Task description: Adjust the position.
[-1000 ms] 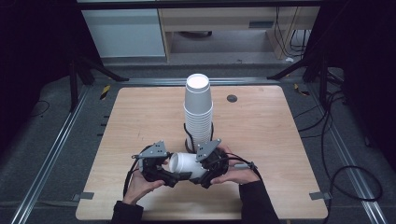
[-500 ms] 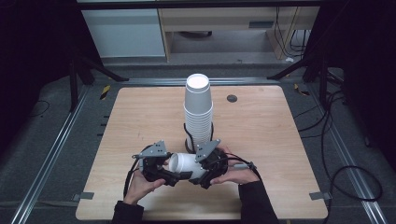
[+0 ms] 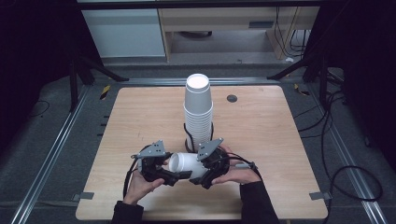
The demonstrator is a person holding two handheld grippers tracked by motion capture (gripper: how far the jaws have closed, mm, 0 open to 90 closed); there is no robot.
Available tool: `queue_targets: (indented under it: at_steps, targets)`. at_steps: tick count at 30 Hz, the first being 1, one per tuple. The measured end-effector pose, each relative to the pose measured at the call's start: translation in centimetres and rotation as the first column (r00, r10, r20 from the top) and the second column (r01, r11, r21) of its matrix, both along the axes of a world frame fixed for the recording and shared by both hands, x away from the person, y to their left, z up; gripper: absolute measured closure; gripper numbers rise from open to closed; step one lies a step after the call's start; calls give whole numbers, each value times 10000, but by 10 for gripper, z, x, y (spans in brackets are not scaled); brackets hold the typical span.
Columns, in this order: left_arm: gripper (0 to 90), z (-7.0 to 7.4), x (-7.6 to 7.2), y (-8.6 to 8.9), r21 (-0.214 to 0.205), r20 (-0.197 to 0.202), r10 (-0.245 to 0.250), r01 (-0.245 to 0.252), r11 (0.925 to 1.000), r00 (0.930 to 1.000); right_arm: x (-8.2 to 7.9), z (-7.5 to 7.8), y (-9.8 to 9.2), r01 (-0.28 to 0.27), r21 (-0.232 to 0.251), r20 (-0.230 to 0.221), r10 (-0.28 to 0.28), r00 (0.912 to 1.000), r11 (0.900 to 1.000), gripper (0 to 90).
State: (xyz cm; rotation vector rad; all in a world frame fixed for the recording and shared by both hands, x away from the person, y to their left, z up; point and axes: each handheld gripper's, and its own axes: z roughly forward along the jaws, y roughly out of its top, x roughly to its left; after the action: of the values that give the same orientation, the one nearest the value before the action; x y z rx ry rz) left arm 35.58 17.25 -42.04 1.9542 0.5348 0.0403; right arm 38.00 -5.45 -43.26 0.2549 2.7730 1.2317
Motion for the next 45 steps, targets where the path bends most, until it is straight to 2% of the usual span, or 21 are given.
queue_targets:
  at_steps: [4,8,15,19,22,27,32,35,45]
  targets:
    - [214,1,0,4,-41,102,120,-119,9999,9999,0,4,-6,89,279,30,-90,10000,9996,42]
    - [213,2,0,12,-155,210,421,-418,9990,9989,1,11,-17,332,772,29,-335,9994,9965,41]
    - [212,1,1,24,-567,333,805,-785,9953,9962,1,17,-35,771,1325,2,-778,9970,9882,41]
    - [210,-1,0,27,-841,527,977,-931,9921,9938,1,16,-44,1062,1768,-139,-1054,9943,9785,43]
    - [210,-2,-1,28,-1046,688,1131,-1056,9889,9912,-1,13,-48,1178,1912,-236,-1154,9930,9745,43]
    - [210,-1,-2,31,-1633,886,1241,-1085,9806,9883,-3,6,-51,1287,2245,-467,-1212,9915,9659,43]
    - [211,-1,-4,27,-1889,1046,1105,-893,9779,9884,-4,-1,-50,1291,2547,-725,-1143,9908,9584,43]
    - [210,-2,-4,22,-1984,1030,869,-651,9780,9909,-4,-4,-47,1188,2731,-870,-984,9913,9546,43]
    - [211,-4,-6,5,-2002,975,248,-48,9797,9949,-4,-9,-38,949,3018,-1051,-658,9923,9486,41]
